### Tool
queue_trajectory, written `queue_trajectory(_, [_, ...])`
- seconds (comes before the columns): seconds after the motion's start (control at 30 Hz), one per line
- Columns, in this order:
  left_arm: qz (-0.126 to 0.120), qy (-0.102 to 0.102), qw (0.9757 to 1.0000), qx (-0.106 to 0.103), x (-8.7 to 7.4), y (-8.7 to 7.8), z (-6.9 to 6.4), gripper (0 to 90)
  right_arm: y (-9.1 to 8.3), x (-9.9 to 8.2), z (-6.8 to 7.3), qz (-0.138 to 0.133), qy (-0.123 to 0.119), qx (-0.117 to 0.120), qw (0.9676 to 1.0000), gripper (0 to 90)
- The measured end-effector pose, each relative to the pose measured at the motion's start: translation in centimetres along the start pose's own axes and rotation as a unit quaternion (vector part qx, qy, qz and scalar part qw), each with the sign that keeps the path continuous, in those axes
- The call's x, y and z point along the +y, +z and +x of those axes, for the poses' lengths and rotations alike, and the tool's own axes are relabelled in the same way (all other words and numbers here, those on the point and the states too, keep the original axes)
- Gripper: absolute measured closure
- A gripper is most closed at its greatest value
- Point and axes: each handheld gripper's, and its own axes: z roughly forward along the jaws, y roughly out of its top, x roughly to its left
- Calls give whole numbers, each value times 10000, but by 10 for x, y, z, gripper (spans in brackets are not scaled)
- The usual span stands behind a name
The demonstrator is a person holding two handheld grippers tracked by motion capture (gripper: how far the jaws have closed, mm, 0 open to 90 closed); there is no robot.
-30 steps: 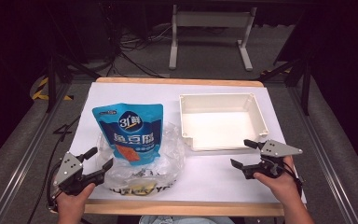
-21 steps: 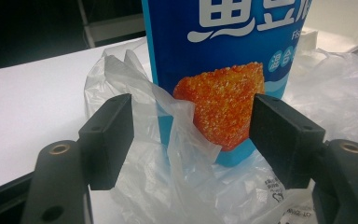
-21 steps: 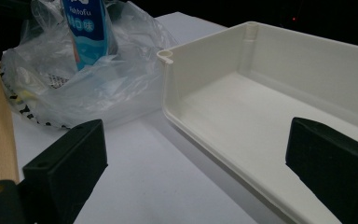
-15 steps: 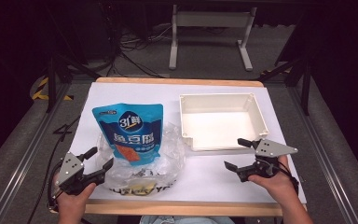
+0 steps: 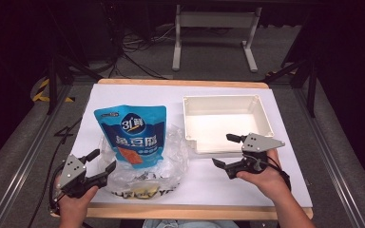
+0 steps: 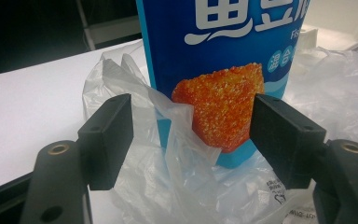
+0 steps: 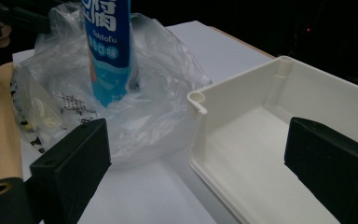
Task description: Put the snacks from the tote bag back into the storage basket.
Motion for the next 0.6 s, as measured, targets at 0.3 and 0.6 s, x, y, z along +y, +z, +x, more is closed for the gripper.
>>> queue_trajectory(0.3, [-43,41,10000,-9,1,-2,-1,313,25,26,16,-173,-260,279,9991,118])
queue_trajectory(0.6, [-34,55,10000,-20,1,-2,-1,313,43,40,22,-37,-337,474,9983,149])
